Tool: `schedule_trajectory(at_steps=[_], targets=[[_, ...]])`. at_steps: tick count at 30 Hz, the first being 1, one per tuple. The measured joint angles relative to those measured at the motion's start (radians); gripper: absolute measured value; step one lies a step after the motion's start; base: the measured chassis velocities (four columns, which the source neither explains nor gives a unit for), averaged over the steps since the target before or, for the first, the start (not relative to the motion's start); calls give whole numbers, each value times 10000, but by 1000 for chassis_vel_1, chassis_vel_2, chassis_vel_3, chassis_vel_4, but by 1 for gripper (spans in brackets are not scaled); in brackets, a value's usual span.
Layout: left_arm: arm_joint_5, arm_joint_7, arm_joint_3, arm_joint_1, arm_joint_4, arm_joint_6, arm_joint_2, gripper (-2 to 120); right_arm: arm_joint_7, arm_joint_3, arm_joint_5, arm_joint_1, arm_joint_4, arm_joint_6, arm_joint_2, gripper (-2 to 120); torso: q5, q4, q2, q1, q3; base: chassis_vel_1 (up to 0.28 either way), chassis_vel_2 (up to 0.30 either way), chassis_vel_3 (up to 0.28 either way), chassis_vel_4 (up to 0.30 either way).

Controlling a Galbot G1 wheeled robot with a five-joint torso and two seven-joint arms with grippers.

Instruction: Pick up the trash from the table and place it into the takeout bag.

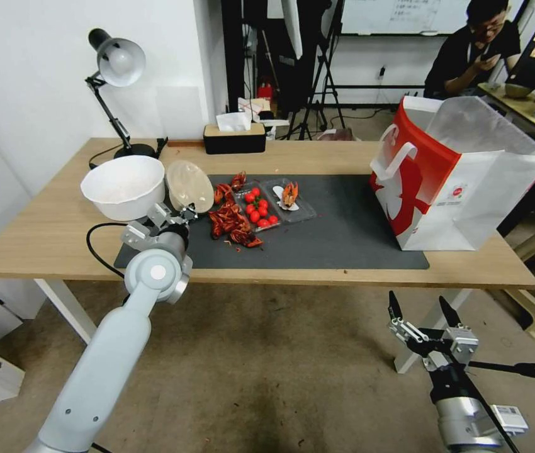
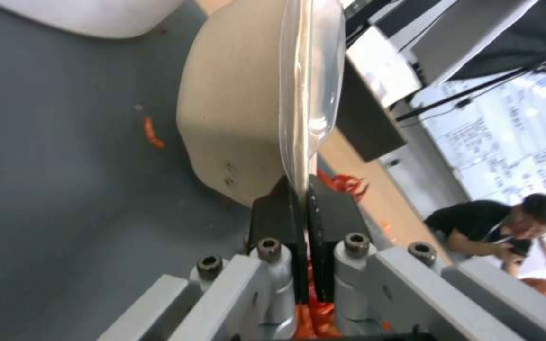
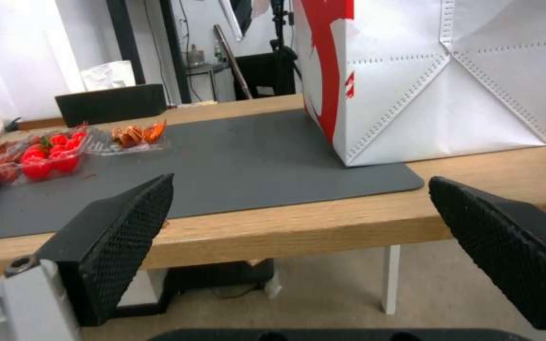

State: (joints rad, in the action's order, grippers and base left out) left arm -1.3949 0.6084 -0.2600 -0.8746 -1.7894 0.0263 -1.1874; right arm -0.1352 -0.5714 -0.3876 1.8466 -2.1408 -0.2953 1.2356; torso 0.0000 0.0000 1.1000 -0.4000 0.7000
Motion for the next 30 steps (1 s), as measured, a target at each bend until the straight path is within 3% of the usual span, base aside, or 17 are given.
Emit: schedule_trajectory(at_steps=[7, 12, 13, 15, 18, 19, 22, 27, 29, 30], targets=[[73, -812, 0, -35, -139, -424, 7, 0, -6, 33, 18, -55, -8, 18, -5, 100, 0, -1, 0, 0, 0, 0, 0, 0, 0], [389, -1907, 85, -47, -312, -804, 168, 0, -12, 44, 31, -59, -21, 32, -2, 100, 0, 0, 0, 0, 0, 0, 0, 0, 0], [395, -2447, 116, -70, -400, -903, 266, 0, -15, 44, 33, -58, -32, 34, -2, 100, 1, 0, 0, 0, 0, 0, 0, 0, 0], [399, -2543, 124, -73, -411, -918, 283, 0, -14, 44, 34, -58, -34, 35, -1, 100, 0, 0, 0, 0, 0, 0, 0, 0, 0], [738, -4420, 339, -97, -475, -1143, 626, 0, -15, 40, 56, -38, -41, 35, -2, 100, 0, 0, 0, 0, 0, 0, 0, 0, 0], [738, -4420, 339, -97, -475, -1143, 626, 0, -15, 40, 56, -38, -41, 35, -2, 100, 0, 0, 0, 0, 0, 0, 0, 0, 0], [1344, -5723, 616, 28, -435, -1264, 942, 0, -15, 34, 68, -17, -46, 34, -3, 100, 1, 0, 0, 1, 0, 0, 0, 0, 0], [1694, -6366, 859, 205, -359, -1332, 1133, 0, -17, 22, 72, 0, -60, 34, -3, 100, 2, 1, 0, 0, 0, 0, 0, 0, 0], [2067, -7064, 1109, 453, -204, -1424, 1288, 0, -17, 11, 78, 20, -83, 32, -4, 100, -1, 0, 0, 0, 1, 0, 0, 0, 0], [2067, -7064, 1109, 453, -204, -1424, 1288, 0, -17, 11, 78, 20, -83, 32, -4, 100, -1, 0, 0, 0, 1, 0, 0, 0, 0]])
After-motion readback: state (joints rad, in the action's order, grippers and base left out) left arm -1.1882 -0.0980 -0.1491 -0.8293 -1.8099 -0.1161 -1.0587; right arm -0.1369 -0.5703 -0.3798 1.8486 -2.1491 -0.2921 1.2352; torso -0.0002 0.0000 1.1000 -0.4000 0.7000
